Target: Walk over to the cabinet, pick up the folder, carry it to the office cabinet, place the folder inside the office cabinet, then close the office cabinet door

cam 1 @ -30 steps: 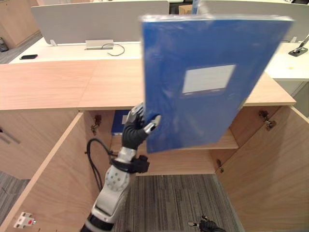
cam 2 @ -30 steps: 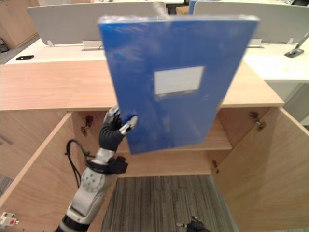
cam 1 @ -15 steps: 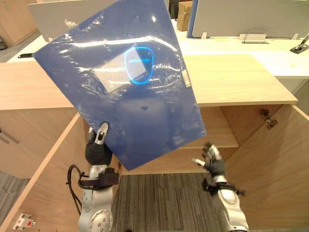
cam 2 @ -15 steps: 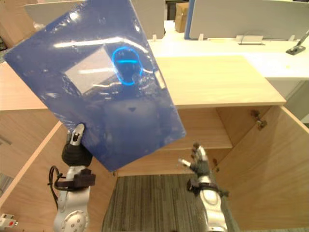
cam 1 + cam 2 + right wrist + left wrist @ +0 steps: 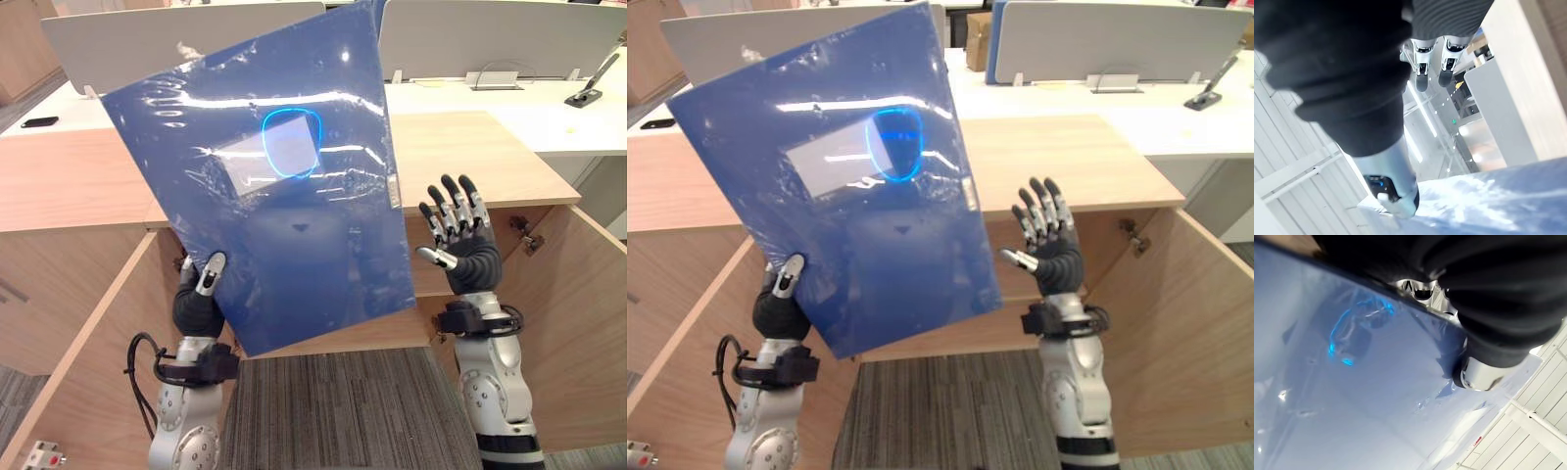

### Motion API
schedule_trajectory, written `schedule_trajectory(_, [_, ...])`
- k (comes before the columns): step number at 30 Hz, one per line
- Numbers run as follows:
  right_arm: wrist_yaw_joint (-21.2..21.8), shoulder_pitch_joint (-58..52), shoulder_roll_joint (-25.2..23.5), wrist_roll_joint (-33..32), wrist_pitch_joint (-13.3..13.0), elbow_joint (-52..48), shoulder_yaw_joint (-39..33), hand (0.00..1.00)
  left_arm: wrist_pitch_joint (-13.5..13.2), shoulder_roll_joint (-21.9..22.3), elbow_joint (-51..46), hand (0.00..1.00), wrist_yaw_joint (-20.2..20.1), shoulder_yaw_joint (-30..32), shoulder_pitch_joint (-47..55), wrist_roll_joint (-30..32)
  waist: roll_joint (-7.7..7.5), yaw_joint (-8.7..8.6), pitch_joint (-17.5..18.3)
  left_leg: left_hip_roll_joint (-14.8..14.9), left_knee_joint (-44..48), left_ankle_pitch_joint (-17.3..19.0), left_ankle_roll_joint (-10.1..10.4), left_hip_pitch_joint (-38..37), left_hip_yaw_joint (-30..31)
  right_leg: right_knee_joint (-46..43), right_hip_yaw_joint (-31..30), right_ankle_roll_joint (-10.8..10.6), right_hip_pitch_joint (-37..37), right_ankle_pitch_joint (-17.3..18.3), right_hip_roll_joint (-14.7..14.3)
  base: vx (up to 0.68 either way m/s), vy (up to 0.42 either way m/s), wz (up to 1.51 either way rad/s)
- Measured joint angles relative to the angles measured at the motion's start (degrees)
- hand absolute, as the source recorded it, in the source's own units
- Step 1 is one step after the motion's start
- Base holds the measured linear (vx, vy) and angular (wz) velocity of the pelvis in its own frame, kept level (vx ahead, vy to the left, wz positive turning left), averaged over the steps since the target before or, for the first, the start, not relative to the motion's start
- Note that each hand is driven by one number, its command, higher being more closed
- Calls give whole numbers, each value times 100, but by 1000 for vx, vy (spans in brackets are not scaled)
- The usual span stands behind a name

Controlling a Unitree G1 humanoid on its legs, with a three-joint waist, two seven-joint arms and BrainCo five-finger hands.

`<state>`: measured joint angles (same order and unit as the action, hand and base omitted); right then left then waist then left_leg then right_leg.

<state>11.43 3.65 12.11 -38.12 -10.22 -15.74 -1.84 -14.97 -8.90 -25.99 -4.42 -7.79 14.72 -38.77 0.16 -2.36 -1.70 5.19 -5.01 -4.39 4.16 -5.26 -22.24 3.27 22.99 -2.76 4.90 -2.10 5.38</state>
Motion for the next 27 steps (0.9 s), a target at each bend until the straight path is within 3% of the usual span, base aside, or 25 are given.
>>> schedule_trajectory(5, [252,522,483,-619,38,-11,370,0,11,-64,128,100,-106,6,2,13,-3,23,2,-1,-1,0,0,-6,-4,-9,-3,4,3,-7,1,-38,0,0])
schedule_trajectory(11, [515,906,930,-865,183,-7,917,0,45,-73,242,100,-123,-38,3,16,-3,30,3,1,-2,0,0,-16,-18,-13,-17,5,4,-8,0,-36,-1,-1])
schedule_trajectory(23, [604,1632,1656,-1511,342,430,1767,0,-57,-164,413,100,-101,-102,16,-78,-1,84,13,1,-2,-1,1,-11,-23,-4,-19,12,0,-15,-2,-3,0,0])
schedule_trajectory(24, [604,1707,1721,-1588,340,472,1854,100,-87,-195,413,100,-95,-101,31,-114,-2,94,19,2,-1,-1,1,-7,-24,5,-19,16,0,-20,-4,0,0,0])
schedule_trajectory(27, [602,1912,1752,-1697,337,802,2021,100,-114,-255,455,100,-67,-116,41,-130,2,124,56,2,-1,-1,1,3,-25,28,-19,18,-1,-36,-8,0,0,0])
